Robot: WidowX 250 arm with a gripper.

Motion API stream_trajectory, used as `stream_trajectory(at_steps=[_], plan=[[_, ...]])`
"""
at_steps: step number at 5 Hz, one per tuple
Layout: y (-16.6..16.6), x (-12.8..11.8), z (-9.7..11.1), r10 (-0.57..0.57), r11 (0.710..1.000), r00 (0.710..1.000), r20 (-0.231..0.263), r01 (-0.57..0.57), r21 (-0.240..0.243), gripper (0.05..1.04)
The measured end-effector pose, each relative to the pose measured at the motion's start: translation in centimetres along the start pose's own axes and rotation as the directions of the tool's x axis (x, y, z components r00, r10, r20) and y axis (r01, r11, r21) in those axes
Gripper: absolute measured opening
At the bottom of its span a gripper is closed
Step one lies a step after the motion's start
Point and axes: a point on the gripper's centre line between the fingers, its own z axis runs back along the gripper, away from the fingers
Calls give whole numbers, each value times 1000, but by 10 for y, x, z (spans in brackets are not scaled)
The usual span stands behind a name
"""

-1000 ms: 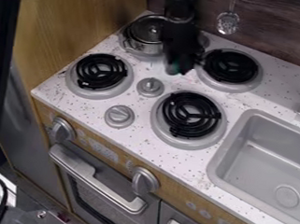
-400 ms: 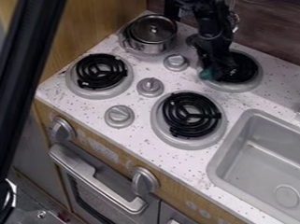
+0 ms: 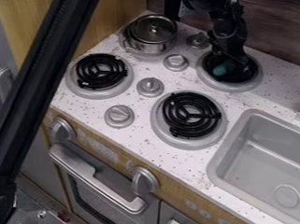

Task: Move the green object to the top right burner

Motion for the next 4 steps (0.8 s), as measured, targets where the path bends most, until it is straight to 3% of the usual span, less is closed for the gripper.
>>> stream_trajectory(at_steps=[1,2,3,4], plan=[[5,8,2,-19,1000,1000,2,19,11,449],[5,10,3,-22,1000,1000,8,22,10,529],[0,-3,-4,-28,1000,1000,-9,28,1,826],[-5,-5,11,-31,1000,999,8,31,0,1005]])
